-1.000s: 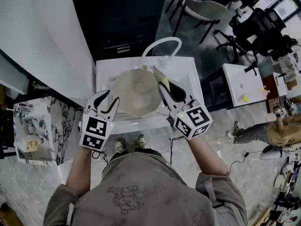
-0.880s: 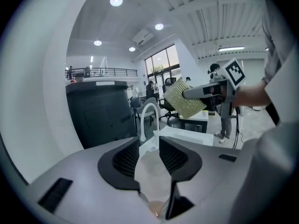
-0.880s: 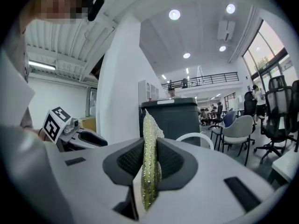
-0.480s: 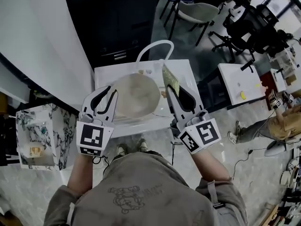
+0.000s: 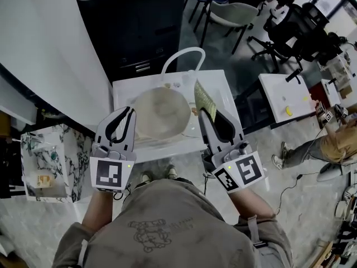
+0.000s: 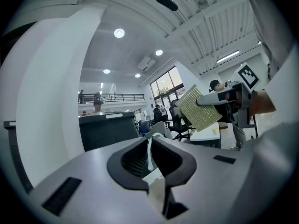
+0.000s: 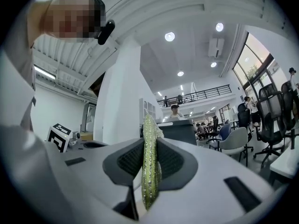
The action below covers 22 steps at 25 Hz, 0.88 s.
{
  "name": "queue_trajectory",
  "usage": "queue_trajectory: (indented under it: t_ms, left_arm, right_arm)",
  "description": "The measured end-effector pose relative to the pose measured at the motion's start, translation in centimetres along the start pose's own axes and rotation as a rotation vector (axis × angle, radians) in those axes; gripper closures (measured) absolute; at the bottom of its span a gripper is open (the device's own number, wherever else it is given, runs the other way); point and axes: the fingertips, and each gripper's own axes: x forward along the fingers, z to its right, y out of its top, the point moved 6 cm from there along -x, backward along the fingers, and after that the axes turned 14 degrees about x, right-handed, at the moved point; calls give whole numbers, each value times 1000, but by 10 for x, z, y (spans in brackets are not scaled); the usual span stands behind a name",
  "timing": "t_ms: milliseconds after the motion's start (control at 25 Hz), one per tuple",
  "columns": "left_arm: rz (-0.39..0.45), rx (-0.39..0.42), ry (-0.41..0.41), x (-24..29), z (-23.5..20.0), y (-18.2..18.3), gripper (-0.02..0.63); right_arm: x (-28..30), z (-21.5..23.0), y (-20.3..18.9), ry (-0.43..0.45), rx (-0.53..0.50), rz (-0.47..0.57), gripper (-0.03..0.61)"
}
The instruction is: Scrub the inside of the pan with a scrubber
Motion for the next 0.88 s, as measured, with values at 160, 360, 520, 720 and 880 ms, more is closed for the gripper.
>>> queue_trajectory:
  t_ms: [160,360,520,720,880]
  left_arm:
    - [-16,-1,-2,-3,2,-2,574]
    - [-4,5,5,-4,-1,-2,574]
    - [-9,6,-2,-5,-3,-1,574]
    - [-15,10,-8,-7,-6,-2,574]
    - [-20,30,2,-10,-7,1,574]
  right_arm:
    - [0,-3,-4,5,6,0,502]
    - [3,-6,-4,10,0,5,502]
    - [3,-7,0,12,-10,15,502]
    - [5,-18,3,38,-1,14,502]
    - [9,-25,3,66,-6,20,502]
